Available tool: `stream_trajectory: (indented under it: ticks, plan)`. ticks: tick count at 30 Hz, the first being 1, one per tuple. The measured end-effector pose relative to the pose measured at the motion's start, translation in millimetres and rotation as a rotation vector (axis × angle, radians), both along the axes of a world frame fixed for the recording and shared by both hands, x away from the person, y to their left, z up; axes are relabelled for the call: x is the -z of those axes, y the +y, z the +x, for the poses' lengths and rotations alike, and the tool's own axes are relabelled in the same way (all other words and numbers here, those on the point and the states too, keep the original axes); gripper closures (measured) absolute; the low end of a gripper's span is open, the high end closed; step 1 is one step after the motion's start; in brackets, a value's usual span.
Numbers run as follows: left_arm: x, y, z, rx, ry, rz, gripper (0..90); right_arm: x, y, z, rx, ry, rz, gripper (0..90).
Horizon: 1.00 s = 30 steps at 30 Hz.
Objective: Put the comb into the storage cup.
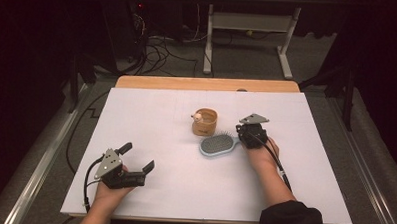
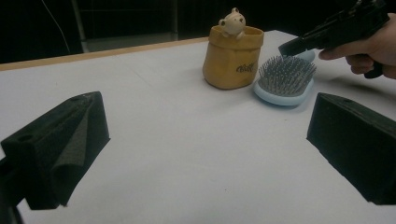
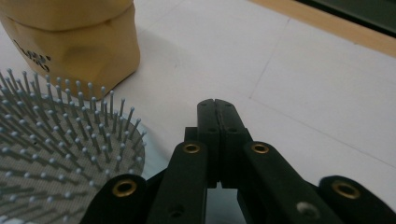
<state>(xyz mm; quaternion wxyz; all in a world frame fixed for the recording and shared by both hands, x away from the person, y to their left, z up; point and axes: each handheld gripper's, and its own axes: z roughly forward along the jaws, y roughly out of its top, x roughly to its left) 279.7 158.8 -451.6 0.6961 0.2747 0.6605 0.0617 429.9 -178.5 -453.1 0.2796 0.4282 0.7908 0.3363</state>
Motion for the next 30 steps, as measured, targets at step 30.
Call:
stream_trajectory:
  ticks: [30]
  plan:
    - [-0.4,1.3,-0.3,0.003,-0.004,-0.004,0.0,10.1,7.0,-4.3,-0.037,0.129,-0.095,90.0]
